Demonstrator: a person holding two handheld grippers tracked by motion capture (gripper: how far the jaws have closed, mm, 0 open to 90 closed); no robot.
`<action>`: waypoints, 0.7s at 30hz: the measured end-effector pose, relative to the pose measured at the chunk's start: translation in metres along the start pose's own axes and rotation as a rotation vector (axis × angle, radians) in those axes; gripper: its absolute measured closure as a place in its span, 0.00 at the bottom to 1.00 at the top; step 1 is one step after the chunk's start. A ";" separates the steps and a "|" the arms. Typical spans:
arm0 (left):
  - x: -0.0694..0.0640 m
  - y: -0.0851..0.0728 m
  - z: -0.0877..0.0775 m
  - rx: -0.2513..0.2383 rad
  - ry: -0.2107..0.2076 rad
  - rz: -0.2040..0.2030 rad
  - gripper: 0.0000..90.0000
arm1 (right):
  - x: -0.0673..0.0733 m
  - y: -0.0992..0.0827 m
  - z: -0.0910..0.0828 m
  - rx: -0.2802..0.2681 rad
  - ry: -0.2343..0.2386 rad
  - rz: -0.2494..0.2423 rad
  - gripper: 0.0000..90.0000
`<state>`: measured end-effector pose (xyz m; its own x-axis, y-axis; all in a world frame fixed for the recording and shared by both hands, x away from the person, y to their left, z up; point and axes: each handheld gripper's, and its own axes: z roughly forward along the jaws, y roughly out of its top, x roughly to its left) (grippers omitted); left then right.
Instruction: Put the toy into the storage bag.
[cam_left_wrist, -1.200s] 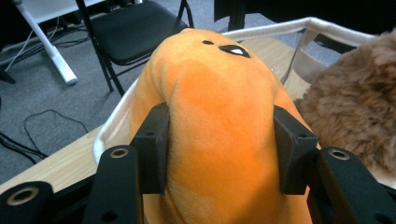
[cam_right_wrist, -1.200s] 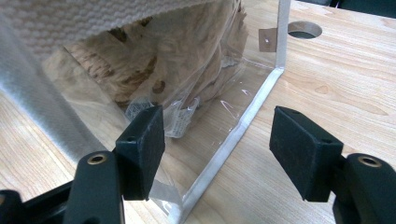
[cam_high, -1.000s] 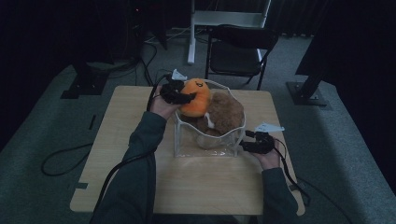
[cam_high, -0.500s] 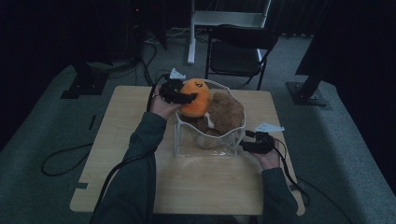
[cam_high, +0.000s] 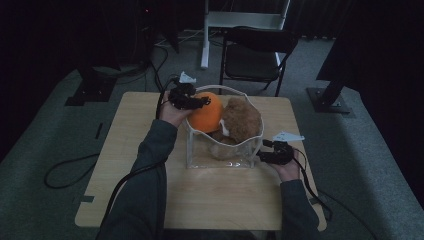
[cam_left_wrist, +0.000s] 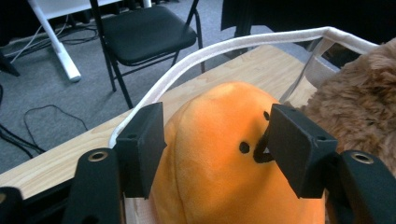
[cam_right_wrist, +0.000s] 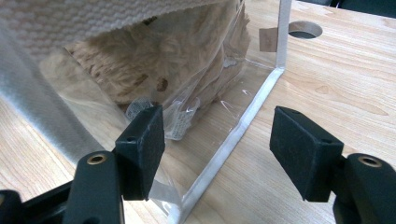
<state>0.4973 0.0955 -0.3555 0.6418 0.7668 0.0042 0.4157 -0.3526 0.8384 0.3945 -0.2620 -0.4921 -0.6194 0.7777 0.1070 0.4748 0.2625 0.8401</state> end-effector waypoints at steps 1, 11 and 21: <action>-0.001 0.000 0.000 0.001 0.002 0.004 0.44 | 0.000 0.000 0.000 0.000 0.000 0.001 0.38; -0.003 -0.004 -0.001 0.021 -0.016 0.029 0.59 | 0.000 0.000 0.000 0.000 0.000 0.001 0.38; 0.000 -0.010 -0.007 0.012 -0.038 0.021 0.60 | 0.000 0.000 0.001 0.001 -0.004 0.000 0.38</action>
<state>0.4888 0.1030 -0.3600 0.6744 0.7384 0.0007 0.4097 -0.3749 0.8316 0.3947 -0.2614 -0.4923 -0.6170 0.7799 0.1053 0.4754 0.2627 0.8396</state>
